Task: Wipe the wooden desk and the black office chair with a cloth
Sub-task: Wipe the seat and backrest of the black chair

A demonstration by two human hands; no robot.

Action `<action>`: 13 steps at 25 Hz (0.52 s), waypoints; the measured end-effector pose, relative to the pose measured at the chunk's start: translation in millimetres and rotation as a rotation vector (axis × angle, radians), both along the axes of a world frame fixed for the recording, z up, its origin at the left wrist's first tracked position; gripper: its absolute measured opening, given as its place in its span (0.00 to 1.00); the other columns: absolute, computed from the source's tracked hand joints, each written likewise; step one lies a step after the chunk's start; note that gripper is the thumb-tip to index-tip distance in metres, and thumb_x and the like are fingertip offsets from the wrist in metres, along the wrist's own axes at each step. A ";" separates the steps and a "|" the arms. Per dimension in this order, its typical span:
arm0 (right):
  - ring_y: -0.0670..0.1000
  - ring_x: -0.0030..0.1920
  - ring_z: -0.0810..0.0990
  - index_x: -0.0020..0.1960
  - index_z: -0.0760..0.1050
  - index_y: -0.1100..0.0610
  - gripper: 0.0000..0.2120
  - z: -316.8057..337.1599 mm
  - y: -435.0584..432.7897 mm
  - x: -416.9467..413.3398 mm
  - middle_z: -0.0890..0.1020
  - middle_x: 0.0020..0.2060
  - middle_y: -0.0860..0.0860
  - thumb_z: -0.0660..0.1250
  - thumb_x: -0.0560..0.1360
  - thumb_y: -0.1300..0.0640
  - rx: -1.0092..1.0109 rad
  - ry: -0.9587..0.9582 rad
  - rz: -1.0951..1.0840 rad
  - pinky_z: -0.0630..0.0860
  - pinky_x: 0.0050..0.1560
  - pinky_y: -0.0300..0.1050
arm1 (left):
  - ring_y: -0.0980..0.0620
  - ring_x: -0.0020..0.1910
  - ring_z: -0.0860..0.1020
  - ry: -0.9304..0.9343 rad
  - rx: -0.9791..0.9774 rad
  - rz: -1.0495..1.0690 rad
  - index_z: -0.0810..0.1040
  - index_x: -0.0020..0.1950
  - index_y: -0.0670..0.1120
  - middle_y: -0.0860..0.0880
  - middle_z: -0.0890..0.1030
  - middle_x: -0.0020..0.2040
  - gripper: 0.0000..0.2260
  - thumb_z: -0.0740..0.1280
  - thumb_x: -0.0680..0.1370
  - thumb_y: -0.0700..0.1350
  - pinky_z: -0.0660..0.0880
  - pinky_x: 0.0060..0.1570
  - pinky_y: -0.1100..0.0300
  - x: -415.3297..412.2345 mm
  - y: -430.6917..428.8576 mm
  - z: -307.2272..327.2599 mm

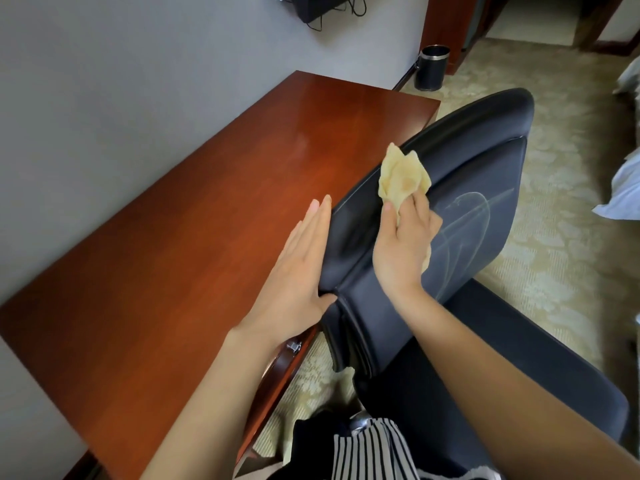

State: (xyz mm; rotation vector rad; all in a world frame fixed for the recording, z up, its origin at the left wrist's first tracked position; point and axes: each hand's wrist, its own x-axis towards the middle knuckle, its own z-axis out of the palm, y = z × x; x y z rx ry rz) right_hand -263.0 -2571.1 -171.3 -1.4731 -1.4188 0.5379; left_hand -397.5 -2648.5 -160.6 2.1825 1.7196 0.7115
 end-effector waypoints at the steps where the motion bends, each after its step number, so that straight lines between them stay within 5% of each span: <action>1: 0.54 0.55 0.65 0.53 0.76 0.63 0.10 0.2 -4.5 -1.9 0.74 0.63 0.50 0.57 0.80 0.62 0.054 -0.042 0.030 0.68 0.54 0.49 | 0.64 0.75 0.39 -0.051 -0.017 -0.001 0.31 0.72 0.63 0.62 0.38 0.76 0.56 0.75 0.70 0.38 0.42 0.71 0.71 -0.6 -0.8 0.3; 5: 0.56 0.58 0.65 0.49 0.80 0.61 0.14 -17.8 -41.7 -6.9 0.77 0.61 0.51 0.56 0.78 0.60 0.312 -0.257 0.294 0.68 0.56 0.53 | 0.61 0.76 0.46 -0.120 -0.031 -0.018 0.29 0.71 0.64 0.54 0.48 0.79 0.58 0.76 0.69 0.40 0.46 0.73 0.65 -2.7 -2.0 6.6; 8: 0.55 0.60 0.65 0.48 0.82 0.59 0.14 -38.5 -49.7 -1.2 0.75 0.64 0.50 0.57 0.76 0.60 0.401 -0.351 0.413 0.71 0.56 0.59 | 0.60 0.76 0.43 0.076 -0.022 -0.003 0.29 0.74 0.56 0.52 0.47 0.78 0.59 0.78 0.67 0.42 0.35 0.72 0.65 -2.7 -3.9 9.9; 13: 0.56 0.56 0.67 0.53 0.82 0.56 0.16 -82.0 -43.7 42.8 0.76 0.63 0.50 0.63 0.70 0.68 0.385 -0.467 0.437 0.75 0.49 0.60 | 0.45 0.77 0.43 0.557 0.116 -0.022 0.44 0.78 0.47 0.41 0.47 0.79 0.53 0.75 0.67 0.58 0.40 0.71 0.38 14.1 10.6 25.8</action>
